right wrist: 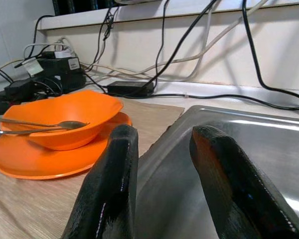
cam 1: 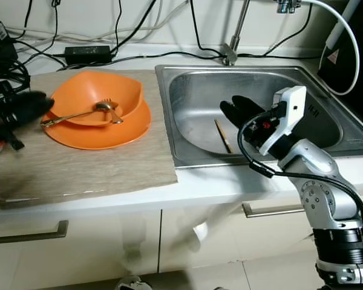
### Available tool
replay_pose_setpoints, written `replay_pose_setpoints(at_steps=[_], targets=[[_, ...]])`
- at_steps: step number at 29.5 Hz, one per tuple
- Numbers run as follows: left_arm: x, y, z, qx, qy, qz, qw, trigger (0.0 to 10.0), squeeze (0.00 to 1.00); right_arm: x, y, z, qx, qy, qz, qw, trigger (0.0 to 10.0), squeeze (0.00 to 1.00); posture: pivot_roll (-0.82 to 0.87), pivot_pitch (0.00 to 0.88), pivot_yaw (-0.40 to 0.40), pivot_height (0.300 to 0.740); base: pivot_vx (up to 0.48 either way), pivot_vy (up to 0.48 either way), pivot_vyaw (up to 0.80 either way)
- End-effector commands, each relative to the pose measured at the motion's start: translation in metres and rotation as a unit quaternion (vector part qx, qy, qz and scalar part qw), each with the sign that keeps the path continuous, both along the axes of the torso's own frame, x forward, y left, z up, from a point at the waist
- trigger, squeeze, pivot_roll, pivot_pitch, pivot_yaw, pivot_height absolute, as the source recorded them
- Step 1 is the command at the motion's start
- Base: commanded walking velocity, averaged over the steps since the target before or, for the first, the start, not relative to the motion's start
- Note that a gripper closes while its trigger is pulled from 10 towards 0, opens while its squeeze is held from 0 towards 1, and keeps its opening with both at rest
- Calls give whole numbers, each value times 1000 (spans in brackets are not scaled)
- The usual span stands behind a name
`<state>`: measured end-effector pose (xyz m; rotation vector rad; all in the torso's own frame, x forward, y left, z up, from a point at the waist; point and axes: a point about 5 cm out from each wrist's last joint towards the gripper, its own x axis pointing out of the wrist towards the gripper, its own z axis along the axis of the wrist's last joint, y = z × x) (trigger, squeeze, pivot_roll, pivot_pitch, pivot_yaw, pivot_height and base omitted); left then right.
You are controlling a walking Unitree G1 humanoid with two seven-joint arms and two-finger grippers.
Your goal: Kitchen organization
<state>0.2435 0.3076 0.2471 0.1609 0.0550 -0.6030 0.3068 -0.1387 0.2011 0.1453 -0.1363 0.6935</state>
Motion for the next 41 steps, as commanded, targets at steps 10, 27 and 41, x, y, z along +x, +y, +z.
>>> replay_pose_setpoints(at_steps=[10, 27, 41], targets=[[2, 0, -4, 36, -78, 57, 995, 10000, 1000, 1, 3, 2, -2, -9, 8, 1000, 10000, 0, 76, 39, -83, 740, 0, 0, 0], [14, -2, -15, 44, -66, 74, 994, 10000, 1000, -18, 20, -5, -31, -2, 108, 994, 10000, 0, 71, 36, -72, 740, 0, 0, 0], [25, 0, -27, 53, -49, 93, 993, 10000, 282, -40, 32, -18, -67, 23, 206, 976, 10000, 0, 68, 35, -67, 740, 0, 0, 0]])
